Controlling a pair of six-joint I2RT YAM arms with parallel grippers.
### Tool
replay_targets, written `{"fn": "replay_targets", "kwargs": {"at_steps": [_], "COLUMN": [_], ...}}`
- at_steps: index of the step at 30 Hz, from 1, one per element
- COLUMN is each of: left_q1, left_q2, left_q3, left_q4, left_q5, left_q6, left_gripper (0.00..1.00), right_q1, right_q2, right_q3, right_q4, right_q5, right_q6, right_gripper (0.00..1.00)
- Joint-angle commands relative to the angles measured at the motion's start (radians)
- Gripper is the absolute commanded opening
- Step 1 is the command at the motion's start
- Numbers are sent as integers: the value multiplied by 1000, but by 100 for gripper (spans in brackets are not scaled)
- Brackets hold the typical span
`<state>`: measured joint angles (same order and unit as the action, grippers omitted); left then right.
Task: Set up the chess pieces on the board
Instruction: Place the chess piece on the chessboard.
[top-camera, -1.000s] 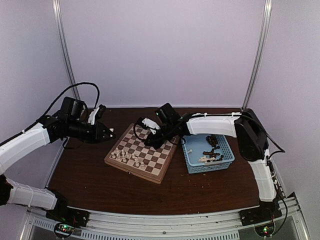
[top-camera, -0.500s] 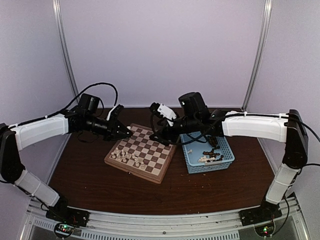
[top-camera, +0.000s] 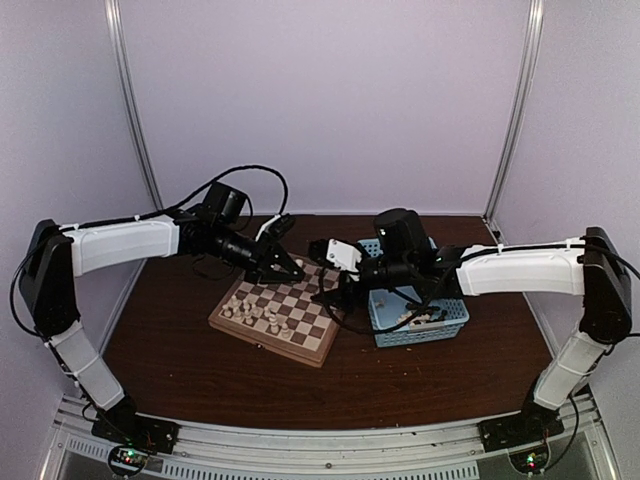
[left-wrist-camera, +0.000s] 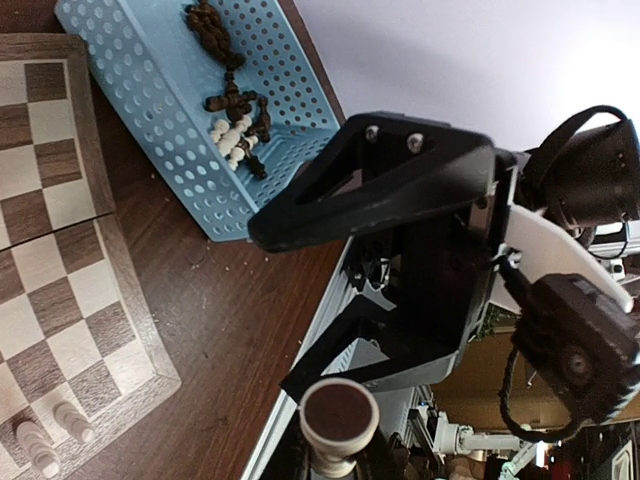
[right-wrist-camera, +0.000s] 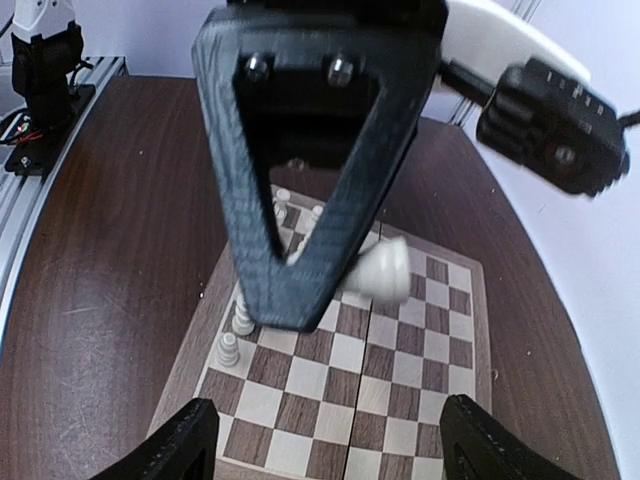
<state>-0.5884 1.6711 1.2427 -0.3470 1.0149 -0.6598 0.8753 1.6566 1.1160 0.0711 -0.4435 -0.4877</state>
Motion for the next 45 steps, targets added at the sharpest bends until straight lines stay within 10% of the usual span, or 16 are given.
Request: {"fn": "replay_targets", "kwargs": {"at_steps": [1,45], "left_q1": [-22,-59], "left_q2": [25,85], "left_q3": [43,49], "left_q4": [-33,75], "left_q5": [49,89], "left_q6": [39,-32], "left_gripper": [13,23], "right_q1": [1,9], "right_q2": [-50,26], "right_q3": [-16,62], "right_q4": [105,50], "right_q5": [-50,-92], "right_q6": [-21,-11], "right_gripper": [79,28]}}
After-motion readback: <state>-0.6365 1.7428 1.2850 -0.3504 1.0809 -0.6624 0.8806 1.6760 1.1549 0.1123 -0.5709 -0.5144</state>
